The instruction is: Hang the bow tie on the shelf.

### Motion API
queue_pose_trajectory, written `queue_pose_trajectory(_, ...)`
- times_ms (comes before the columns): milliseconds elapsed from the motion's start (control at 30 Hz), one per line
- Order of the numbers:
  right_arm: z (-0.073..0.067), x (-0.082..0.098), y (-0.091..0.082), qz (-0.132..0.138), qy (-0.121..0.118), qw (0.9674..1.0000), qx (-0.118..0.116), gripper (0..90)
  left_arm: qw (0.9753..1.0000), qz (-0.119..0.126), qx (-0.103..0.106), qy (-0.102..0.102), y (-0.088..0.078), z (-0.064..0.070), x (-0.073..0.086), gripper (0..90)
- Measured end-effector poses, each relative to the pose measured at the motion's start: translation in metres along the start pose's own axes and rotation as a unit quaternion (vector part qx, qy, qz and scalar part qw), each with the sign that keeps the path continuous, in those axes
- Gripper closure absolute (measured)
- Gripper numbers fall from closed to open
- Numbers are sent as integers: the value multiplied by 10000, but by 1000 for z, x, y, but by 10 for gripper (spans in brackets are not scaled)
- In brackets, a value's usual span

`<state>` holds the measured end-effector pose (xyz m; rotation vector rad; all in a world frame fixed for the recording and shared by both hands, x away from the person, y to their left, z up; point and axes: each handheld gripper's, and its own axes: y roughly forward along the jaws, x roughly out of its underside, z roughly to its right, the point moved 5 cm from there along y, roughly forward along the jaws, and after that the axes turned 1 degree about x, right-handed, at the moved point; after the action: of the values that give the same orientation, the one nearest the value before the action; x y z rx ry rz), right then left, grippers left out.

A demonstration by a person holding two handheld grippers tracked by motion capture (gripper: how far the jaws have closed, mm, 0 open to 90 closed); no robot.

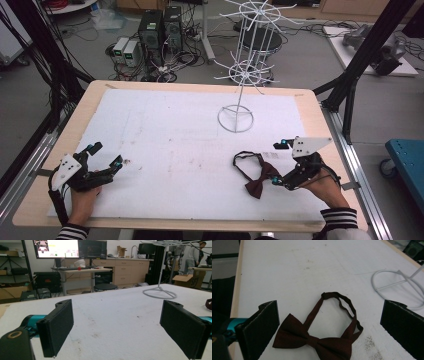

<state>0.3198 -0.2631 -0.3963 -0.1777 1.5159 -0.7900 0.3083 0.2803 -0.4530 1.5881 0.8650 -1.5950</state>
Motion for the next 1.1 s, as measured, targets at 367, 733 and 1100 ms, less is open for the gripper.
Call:
queue_pose_trajectory(367,-2,1,13,-664,-387,9957,-515,14,10000,-6,-3,6,0,0,0,121)
queue_pose_trajectory(733,-3,8,28,-1134,-840,9859,-903,59,10000,-9,-5,19,0,0,0,121)
queue_pose_trajectory(1100,-1,16,42,-1555,-1099,9760,-1057,60,10000,-16,2,16,0,0,0,121)
